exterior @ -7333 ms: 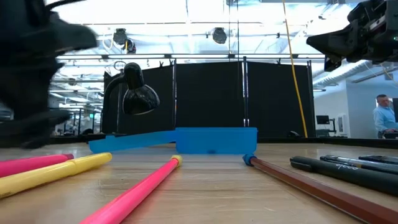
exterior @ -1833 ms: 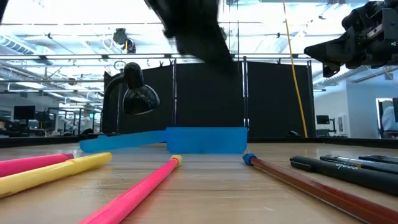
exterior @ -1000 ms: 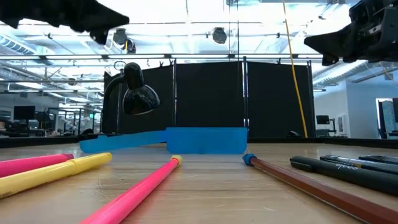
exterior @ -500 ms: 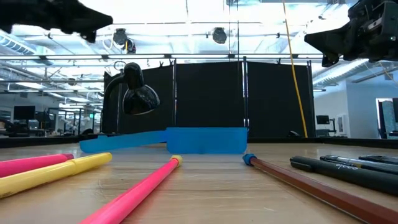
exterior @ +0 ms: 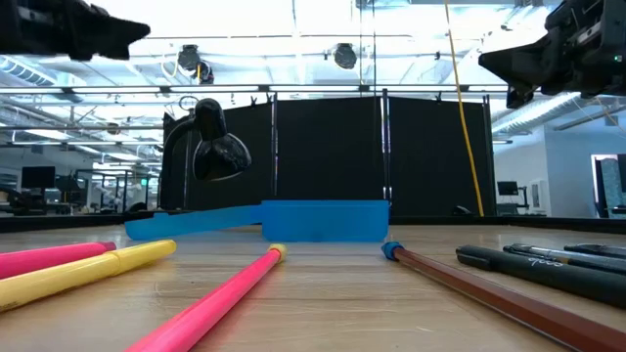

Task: Pick & place school supplies into a supply box
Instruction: Put the right black transparent pen into the blue supply box

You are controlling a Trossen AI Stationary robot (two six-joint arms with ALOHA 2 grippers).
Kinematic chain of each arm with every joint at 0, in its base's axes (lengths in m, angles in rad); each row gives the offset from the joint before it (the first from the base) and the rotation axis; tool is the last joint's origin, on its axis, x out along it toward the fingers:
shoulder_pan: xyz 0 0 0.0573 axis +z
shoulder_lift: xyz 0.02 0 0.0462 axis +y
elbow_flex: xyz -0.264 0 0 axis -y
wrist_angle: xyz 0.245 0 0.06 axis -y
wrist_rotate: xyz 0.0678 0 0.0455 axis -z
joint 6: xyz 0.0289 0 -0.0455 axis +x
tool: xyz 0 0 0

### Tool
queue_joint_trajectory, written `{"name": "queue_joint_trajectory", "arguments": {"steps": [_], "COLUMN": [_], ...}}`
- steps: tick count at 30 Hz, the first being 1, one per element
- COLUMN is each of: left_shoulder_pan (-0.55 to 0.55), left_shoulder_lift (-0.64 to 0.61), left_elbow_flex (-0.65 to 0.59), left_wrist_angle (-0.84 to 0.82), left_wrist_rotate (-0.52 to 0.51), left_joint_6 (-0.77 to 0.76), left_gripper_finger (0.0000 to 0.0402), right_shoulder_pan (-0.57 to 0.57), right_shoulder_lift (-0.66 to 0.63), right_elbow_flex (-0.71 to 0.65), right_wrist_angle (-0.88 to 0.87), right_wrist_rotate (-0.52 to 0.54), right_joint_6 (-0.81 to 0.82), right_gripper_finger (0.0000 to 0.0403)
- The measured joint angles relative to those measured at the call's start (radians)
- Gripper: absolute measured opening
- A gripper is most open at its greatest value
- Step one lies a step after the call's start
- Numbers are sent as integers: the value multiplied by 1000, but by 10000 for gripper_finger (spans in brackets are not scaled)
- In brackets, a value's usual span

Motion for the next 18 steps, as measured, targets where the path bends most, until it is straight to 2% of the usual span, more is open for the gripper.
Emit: {"name": "queue_joint_trajectory", "arguments": {"steps": [6, 11, 14, 18], "left_shoulder_pan": [15, 17, 17, 17], "left_shoulder_lift": [3, 4, 4, 4], "left_elbow_flex": [-58, -95, -111, -114], "left_wrist_angle": [29, 39, 34, 37], "left_wrist_rotate": [-60, -97, -98, -97], "left_joint_6": [19, -3, -4, -28], "left_gripper_finger": [11, 17, 11, 3], "right_shoulder_pan": [0, 19, 65, 167], "right_shoulder_lift": [26, 146, 289, 548], "right_elbow_flex": [1, 69, 209, 505], "right_wrist_angle": [-6, 2, -23, -284], "right_wrist_rotate": [27, 69, 105, 199], "right_joint_6": [96, 114, 91, 112], "right_gripper_finger": [0, 0, 0, 0]}}
